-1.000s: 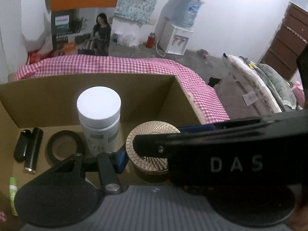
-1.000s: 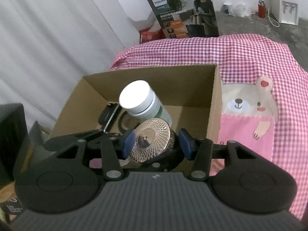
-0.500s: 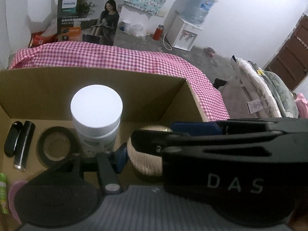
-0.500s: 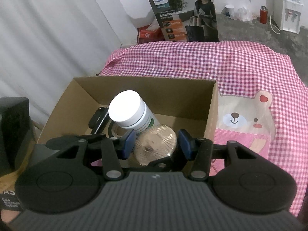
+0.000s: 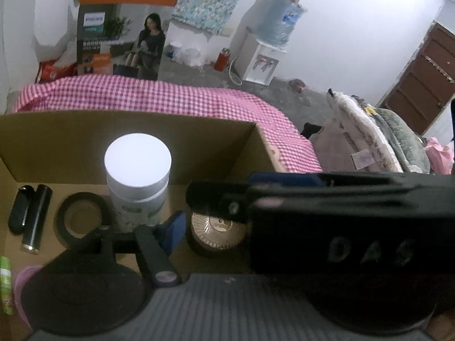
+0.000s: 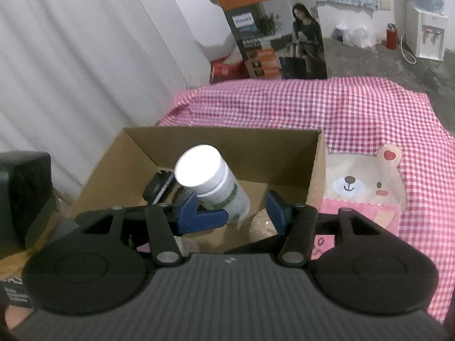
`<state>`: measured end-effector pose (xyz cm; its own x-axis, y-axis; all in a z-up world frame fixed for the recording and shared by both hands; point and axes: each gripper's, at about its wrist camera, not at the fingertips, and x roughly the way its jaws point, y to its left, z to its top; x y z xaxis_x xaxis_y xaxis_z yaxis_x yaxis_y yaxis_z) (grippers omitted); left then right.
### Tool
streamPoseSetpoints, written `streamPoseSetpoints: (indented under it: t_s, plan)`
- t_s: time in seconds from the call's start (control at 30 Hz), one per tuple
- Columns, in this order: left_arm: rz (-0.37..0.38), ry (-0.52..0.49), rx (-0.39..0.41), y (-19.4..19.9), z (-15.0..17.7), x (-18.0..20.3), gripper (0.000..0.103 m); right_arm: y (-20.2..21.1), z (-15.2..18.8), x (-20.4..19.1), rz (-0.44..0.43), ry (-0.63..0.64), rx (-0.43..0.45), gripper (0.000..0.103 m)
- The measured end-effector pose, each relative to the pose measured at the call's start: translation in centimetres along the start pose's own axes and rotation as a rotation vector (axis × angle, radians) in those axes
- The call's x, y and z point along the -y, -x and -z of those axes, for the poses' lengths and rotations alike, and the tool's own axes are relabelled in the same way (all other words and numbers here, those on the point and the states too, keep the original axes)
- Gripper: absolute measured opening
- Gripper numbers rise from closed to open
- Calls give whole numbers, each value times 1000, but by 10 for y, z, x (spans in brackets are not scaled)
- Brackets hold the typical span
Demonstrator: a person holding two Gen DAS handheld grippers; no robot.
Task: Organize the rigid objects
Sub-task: 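Lower the jar into the box and open the right tool, then withdraw the right tool and reach toward the green dropper bottle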
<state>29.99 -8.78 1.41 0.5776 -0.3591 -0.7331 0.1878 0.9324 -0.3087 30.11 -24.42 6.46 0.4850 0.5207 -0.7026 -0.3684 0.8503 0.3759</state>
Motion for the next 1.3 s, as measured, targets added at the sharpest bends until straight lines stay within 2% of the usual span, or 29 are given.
streamPoseSetpoints:
  t_s: [0.13, 0.3, 0.4, 0.57, 0.7, 0.93, 1.3]
  plan:
    - [21, -24, 32, 24, 9, 5, 75, 31, 7, -9, -21, -15, 72, 61]
    - [35, -114, 110, 66, 29, 17, 87, 83, 26, -30, -42, -15, 189, 72]
    - [54, -170, 150, 91, 46, 24, 93, 117, 50, -44, -50, -26, 276, 81]
    - [98, -219, 175, 127, 79, 28, 99, 157, 94, -65, -44, -71, 366, 90]
    - [68, -288, 226, 156, 107, 30, 102, 180, 132, -80, -26, -90, 415, 98]
    - [66, -341, 261, 195, 146, 14, 103, 195, 174, -105, -34, -118, 457, 101]
    - [33, -290, 301, 235, 189, -33, 103, 163, 192, -137, -101, -153, 404, 101]
